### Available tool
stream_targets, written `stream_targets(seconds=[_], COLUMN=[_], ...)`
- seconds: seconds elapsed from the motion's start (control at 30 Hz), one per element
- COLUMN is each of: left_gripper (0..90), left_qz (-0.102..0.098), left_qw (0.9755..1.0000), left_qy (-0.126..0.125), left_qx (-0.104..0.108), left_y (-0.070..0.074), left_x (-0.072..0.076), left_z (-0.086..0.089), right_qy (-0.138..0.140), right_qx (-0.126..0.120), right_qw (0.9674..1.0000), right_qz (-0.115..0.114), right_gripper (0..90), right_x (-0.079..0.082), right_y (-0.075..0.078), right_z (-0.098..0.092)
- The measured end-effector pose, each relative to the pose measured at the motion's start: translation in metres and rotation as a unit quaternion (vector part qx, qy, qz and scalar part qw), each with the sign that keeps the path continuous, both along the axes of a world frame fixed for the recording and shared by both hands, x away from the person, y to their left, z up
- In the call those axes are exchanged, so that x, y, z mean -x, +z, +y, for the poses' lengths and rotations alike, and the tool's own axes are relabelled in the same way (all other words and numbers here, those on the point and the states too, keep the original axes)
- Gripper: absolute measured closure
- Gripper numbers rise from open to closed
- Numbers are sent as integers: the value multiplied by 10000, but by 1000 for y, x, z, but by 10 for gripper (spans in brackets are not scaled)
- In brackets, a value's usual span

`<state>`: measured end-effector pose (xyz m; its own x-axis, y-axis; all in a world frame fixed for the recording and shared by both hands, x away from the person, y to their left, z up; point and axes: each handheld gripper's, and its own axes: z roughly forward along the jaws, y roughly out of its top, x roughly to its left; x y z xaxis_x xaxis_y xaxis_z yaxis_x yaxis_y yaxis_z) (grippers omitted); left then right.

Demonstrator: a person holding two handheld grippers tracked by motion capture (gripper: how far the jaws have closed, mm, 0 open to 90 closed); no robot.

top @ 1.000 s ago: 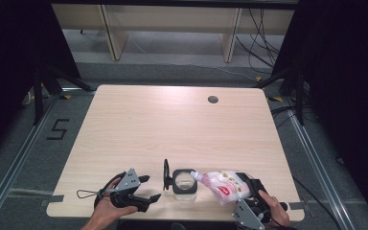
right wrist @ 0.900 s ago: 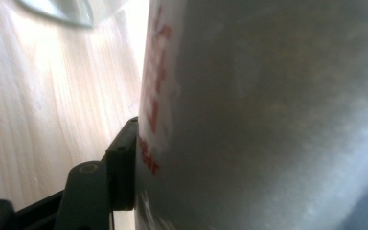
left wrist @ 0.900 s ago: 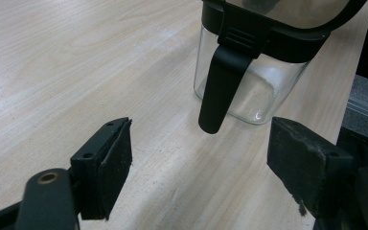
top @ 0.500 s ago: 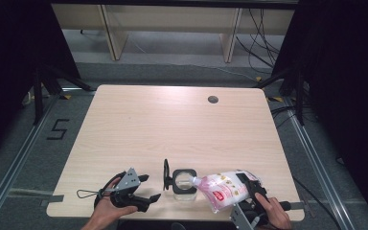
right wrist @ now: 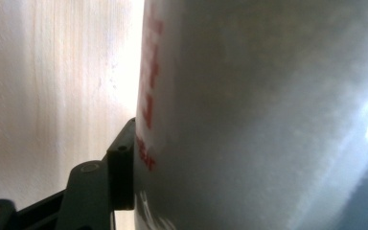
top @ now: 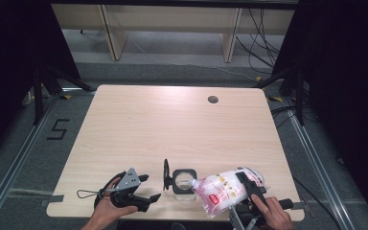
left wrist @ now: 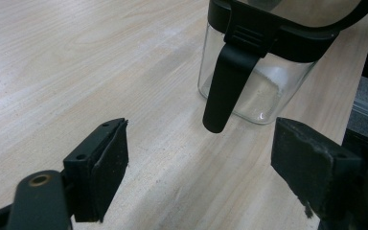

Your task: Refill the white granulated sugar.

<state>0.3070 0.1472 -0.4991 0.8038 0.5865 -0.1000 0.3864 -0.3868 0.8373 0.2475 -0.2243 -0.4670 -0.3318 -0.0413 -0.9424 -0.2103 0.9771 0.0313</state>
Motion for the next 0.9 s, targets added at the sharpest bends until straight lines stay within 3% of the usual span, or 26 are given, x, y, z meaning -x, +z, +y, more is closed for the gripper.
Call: stream_targets(seconds=[0.03,0.07,0.17,0.2,0.27,0.33,0.37,0.53,0.57,0.6,0.63,0.67,0.8,0.83,0.9], left_gripper=[201,201,201,201,201,201,201,201,202,202,201,202,202,201,201], left_qz=[2,-7,-71,-46,-42,-18,-46,-44,-39,-45,-48,-46,-1,-24,-17], left_qw=[10000,10000,10000,10000,10000,10000,10000,9999,9999,9999,9999,9999,9999,10000,9999], left_qy=[8,-7,-51,-53,-64,-31,-52,-77,-77,-82,-83,-86,-66,-80,-80], left_qx=[-9,-30,-24,-70,-61,-46,-68,-79,-80,-79,-63,-56,-80,-52,-97], left_y=[0,0,0,0,0,0,0,0,0,0,-1,-1,0,0,0], left_x=[0,0,-1,-1,-1,0,-1,-2,-2,-2,-2,-1,0,-1,-1], left_z=[0,0,0,0,0,0,0,0,0,0,0,0,0,0,1], right_qy=[45,-63,-50,62,69,74,65,107,82,85,101,256,142,64,185], right_qx=[182,-18,199,446,570,570,589,772,764,580,698,896,888,708,855], right_qw=[9998,10000,9998,9989,9982,9982,9982,9966,9967,9979,9972,9948,9950,9966,9948], right_qz=[-50,12,-44,-117,-161,-195,-109,-284,-248,-257,-266,-415,-426,-417,-530], right_gripper=[404,405,406,407,408,409,409,411,411,411,412,412,414,414,414], right_x=[-1,0,-1,-2,-2,-2,-2,-3,-3,-3,-3,-5,-3,-3,-4], right_y=[1,-2,0,3,5,5,5,6,6,3,5,8,9,7,9], right_z=[0,0,0,1,2,2,3,3,3,1,2,4,4,3,5])
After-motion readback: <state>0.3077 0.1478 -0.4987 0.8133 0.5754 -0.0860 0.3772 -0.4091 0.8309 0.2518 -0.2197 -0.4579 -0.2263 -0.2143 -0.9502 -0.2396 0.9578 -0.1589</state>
